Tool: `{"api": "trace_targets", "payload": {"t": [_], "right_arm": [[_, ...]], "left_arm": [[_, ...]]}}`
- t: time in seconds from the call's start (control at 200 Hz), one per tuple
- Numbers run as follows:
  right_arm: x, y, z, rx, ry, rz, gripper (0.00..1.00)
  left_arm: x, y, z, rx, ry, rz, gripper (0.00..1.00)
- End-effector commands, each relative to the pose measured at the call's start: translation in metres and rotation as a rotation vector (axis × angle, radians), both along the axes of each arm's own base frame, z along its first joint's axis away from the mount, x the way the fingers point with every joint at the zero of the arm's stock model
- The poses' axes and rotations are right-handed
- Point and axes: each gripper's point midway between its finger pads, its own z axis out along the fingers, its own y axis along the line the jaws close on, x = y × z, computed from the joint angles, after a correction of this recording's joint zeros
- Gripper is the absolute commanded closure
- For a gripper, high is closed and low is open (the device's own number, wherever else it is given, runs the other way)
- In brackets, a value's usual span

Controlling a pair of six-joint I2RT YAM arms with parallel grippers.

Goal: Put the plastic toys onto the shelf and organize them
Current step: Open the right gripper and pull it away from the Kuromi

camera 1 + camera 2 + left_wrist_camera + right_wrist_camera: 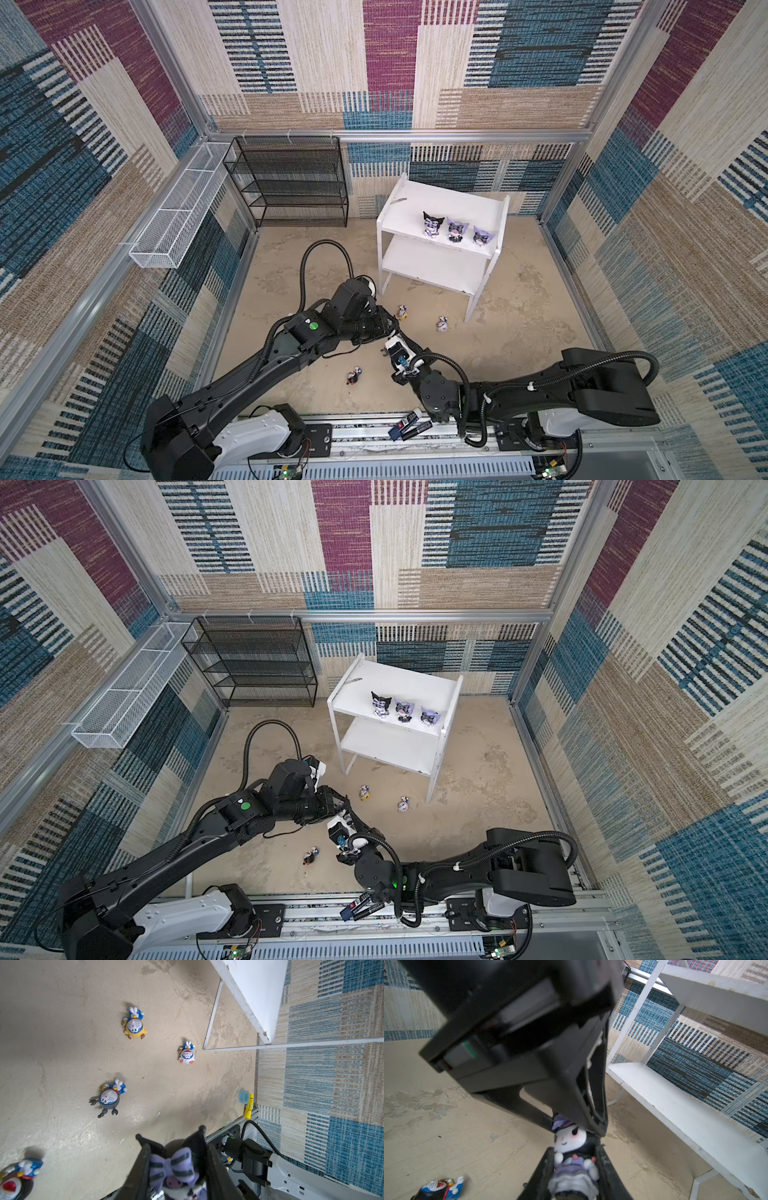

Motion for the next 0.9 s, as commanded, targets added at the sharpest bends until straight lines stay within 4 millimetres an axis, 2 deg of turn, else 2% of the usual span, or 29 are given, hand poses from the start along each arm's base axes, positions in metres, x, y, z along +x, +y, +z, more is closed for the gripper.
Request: {"api": "trace_targets", "payload": {"t": [0.0,0.195,0.286,0.571,0.746,0.897], "right_arm": [[-0.008,0.016,0.017,0.108,0.003,0.074,1.00],[-0.008,0.020,0.013,0.112,0.034,0.084,1.00],[-0.010,0.020,0.014,0.139,0.071,0.105,0.86],[-0.014,0.004,0.019,0.220,0.196,0.170,0.56],[-0.025,-0.001,0.024,0.253,0.252,0.273,0.44],[-0.023,-0.001,0.024,0.298,0.348,0.339,0.35]], "left_arm": [[0.004,-0.003,0.011,-0.032,-0.032,0.001,0.82],[0.003,0.001,0.012,-0.010,-0.051,-0.006,0.85],[0.004,0.005,0.011,0.021,-0.077,-0.009,0.85],[0.007,0.029,0.018,0.128,-0.182,0.003,0.86],[0.008,0.038,0.025,0.148,-0.234,0.016,0.86],[0.008,0.037,0.031,0.133,-0.268,0.006,0.87]]}}
